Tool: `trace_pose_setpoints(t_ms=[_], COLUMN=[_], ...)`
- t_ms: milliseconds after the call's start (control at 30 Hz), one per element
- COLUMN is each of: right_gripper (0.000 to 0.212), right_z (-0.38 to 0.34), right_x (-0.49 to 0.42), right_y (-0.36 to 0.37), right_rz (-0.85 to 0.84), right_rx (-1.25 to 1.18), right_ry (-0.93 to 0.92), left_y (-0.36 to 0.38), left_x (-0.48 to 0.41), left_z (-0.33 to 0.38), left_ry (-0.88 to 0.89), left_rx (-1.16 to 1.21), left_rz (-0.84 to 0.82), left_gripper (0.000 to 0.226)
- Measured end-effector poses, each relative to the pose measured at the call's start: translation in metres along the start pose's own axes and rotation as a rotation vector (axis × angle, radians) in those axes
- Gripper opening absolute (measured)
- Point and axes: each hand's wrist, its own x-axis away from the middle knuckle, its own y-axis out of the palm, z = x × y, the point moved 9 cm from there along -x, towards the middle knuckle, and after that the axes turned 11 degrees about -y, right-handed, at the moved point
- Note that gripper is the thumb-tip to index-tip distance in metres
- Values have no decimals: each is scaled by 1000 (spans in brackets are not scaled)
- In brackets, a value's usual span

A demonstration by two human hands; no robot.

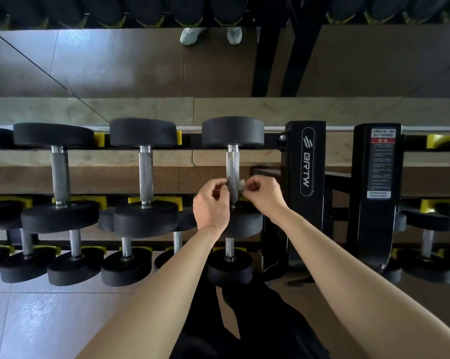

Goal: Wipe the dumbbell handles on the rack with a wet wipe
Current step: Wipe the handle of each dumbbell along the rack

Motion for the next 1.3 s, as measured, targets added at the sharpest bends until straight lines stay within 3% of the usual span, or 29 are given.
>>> trace_pose_setpoints(t_ms=[167,300,400,533,767,867,1033,1167,1300], right_gripper=[16,13,32,17,32,19,7,2,2], right_z=[-13,-31,-32,-33,-34,-35,-32,-24,-21], right_x=[11,-3,-9,-9,-2,-3,-17,-36,-45], right_y=[10,-3,-2,1,6,1,-9,-14,-5], right_rz=[-223,-41,-11,-26,-154,-150,19,231,354], right_rx=[50,-183,-357,-322,-342,-296,-435,-460,-583], right_ry=[-107,-122,-84,-102,-159,-214,-106,20,133], left_y=[0,2,4,7,-3,-7,2,12,16], left_x=[-1,-2,-3,-3,4,-1,-27,-51,-61], left_z=[-1,-7,-6,1,6,9,24,28,27], left_ry=[-11,-57,-13,86,5,-59,-145,-241,-331], left_rx=[11,98,165,130,211,316,382,301,368], left_rz=[1,-55,-117,-174,-123,-173,-276,-195,-95], left_gripper=[18,18,26,41,19,18,9,15,14])
